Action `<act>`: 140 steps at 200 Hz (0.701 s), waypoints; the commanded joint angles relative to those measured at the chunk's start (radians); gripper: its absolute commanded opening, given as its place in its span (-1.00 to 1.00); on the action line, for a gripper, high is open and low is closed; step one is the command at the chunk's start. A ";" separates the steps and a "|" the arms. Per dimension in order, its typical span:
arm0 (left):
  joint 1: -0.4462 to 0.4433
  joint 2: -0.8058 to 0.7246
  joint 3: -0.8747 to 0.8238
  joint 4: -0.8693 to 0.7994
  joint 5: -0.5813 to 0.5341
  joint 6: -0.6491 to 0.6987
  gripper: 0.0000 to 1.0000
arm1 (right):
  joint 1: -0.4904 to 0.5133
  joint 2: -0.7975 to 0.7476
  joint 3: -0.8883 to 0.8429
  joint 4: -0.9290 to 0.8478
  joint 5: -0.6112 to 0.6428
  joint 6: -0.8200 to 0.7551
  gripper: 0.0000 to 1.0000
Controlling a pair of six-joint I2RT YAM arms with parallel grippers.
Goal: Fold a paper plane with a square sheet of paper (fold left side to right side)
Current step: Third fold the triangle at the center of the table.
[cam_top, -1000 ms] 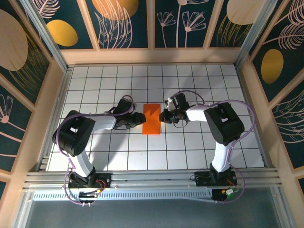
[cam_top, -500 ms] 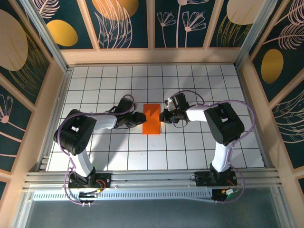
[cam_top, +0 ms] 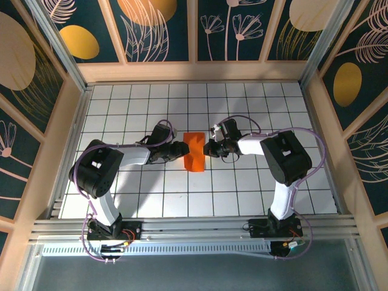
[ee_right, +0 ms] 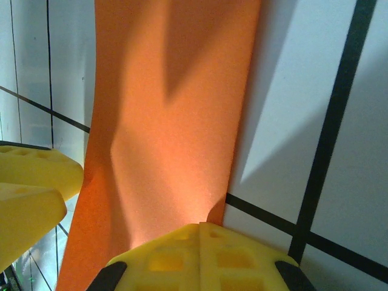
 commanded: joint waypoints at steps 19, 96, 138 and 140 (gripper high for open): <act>-0.004 -0.002 0.005 0.001 -0.020 -0.001 -0.22 | -0.001 0.025 0.000 -0.058 0.084 -0.030 -1.00; -0.004 -0.013 -0.037 -0.049 -0.036 -0.031 -0.21 | -0.001 0.029 0.005 -0.061 0.090 -0.030 -1.00; -0.005 -0.008 -0.079 0.026 0.007 -0.075 -0.36 | -0.001 0.028 0.008 -0.059 0.089 -0.030 -1.00; -0.005 -0.008 -0.079 0.029 0.007 -0.076 -0.38 | -0.001 0.029 0.008 -0.059 0.089 -0.030 -1.00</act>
